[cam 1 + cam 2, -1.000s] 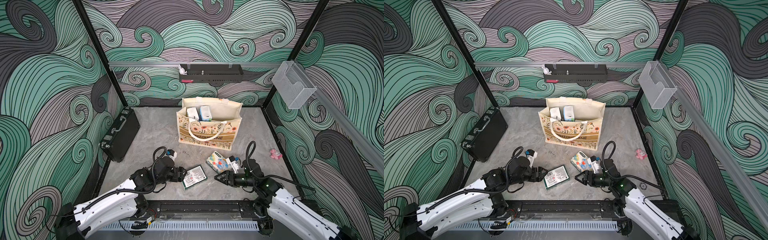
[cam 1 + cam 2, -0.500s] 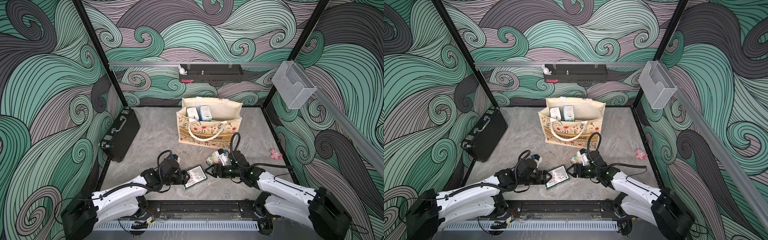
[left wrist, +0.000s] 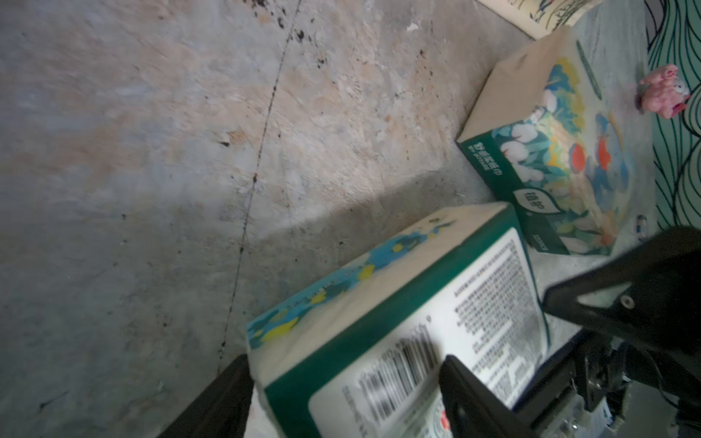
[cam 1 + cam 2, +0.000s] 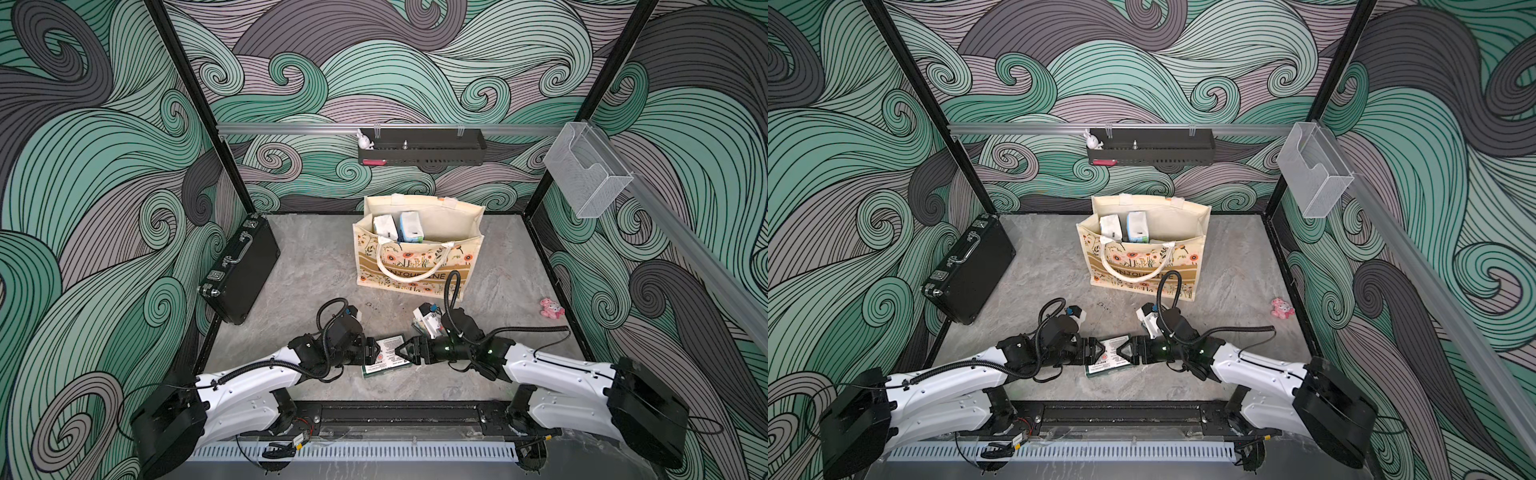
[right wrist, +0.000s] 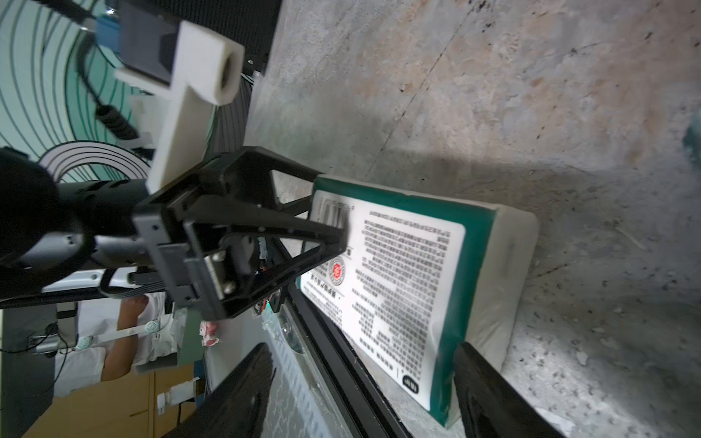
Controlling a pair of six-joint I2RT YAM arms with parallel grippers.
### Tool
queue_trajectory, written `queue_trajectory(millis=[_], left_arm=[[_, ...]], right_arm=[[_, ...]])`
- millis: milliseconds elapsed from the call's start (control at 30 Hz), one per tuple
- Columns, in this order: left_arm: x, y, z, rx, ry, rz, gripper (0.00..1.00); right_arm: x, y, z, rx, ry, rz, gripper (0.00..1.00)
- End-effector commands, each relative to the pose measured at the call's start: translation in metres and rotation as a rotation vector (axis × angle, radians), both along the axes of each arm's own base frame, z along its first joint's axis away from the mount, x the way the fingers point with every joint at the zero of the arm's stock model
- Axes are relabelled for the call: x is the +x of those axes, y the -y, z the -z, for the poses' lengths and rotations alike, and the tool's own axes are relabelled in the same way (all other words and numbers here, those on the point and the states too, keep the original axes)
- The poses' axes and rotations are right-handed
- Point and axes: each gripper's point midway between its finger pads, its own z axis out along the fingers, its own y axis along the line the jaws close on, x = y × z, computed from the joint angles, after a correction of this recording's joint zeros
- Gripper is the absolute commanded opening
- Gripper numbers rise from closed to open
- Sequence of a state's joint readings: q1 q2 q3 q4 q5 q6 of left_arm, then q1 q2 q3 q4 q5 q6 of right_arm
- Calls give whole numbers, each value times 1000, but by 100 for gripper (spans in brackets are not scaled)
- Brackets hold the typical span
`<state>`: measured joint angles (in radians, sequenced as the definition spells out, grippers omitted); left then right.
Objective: Put tissues into the canvas bag
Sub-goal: Adjust the pack of facial tissues at the center of the board.
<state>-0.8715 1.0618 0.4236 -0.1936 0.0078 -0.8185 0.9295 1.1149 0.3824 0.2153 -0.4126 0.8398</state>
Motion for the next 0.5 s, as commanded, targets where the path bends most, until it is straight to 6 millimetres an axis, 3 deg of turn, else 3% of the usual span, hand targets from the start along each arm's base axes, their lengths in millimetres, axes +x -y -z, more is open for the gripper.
queue_trajectory(millis=[0,233,467], left_arm=[[17,3,-12,22,67,-7,81],[23,7,-19,29,75,15,82],[20,13,-30,30,42,46,82]], right_arm=[[-12,6,3,10,-5,38,76],[-27,15,8,7,6,43,77],[-5,36,11,-113,119,132,78]])
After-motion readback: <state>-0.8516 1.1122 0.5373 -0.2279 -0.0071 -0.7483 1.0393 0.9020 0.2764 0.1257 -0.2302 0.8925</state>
